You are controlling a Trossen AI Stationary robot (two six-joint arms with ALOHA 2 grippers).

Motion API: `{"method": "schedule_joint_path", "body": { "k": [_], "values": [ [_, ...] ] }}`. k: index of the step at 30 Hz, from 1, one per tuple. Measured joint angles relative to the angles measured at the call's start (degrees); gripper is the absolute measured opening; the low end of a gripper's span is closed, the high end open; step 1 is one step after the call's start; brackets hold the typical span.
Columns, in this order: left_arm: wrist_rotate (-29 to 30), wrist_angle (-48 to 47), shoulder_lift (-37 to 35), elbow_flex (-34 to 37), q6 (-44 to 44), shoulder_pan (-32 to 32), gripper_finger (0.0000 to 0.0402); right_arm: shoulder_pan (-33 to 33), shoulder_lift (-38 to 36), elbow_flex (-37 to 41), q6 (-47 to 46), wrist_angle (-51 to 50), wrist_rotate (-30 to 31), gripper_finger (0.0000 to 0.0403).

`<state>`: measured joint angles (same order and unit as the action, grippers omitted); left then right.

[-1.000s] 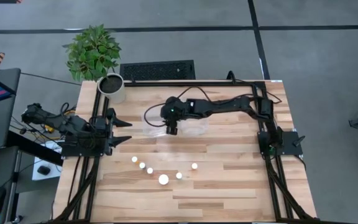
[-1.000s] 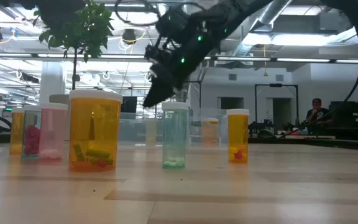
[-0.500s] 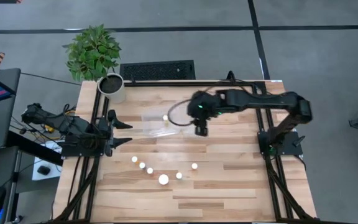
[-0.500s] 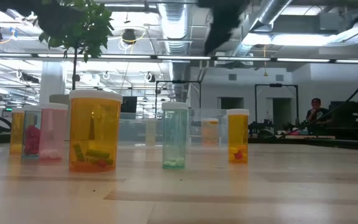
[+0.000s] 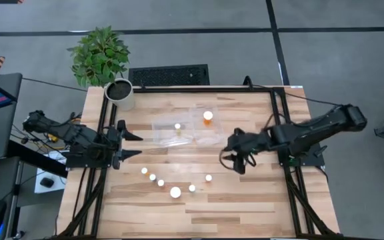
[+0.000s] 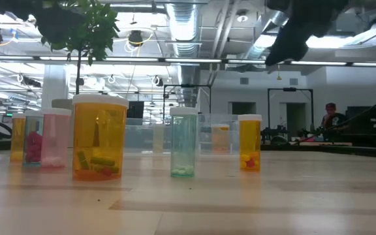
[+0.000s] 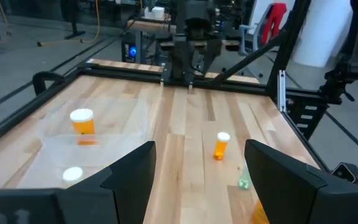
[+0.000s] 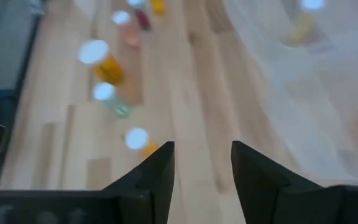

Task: Pick and place medicine bottles into bin by pill shape (circle, oval)
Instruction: Put the orange capsule bottle into the right transparent bin

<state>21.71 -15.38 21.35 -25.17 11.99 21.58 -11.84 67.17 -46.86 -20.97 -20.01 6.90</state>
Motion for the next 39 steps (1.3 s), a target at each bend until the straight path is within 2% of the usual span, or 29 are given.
{"method": "schedule_joint_path", "body": {
  "k": [4,13,18,25,39],
  "values": [
    [-1.7,2.0,2.0,0.0,1.3,0.0,0.0239,-2.8,0.5,4.7,-0.1,11.5,0.7,0.0164],
    [-8.3,9.6,10.0,0.0,1.2,1.0,0.0239,-6.8,8.5,5.2,4.3,28.4,0.7,0.0164],
    [-10.5,16.0,15.3,0.0,0.0,4.2,0.0239,-8.1,11.5,4.6,4.3,30.7,0.7,0.0164],
    [-9.9,24.3,20.3,0.0,-3.2,9.8,0.0239,-8.8,15.2,1.7,4.7,33.2,0.6,0.0164],
    [-4.2,25.4,20.4,0.0,-2.3,19.1,0.0239,-8.9,27.8,-7.0,4.5,33.9,0.5,0.0164]
  ]
}}
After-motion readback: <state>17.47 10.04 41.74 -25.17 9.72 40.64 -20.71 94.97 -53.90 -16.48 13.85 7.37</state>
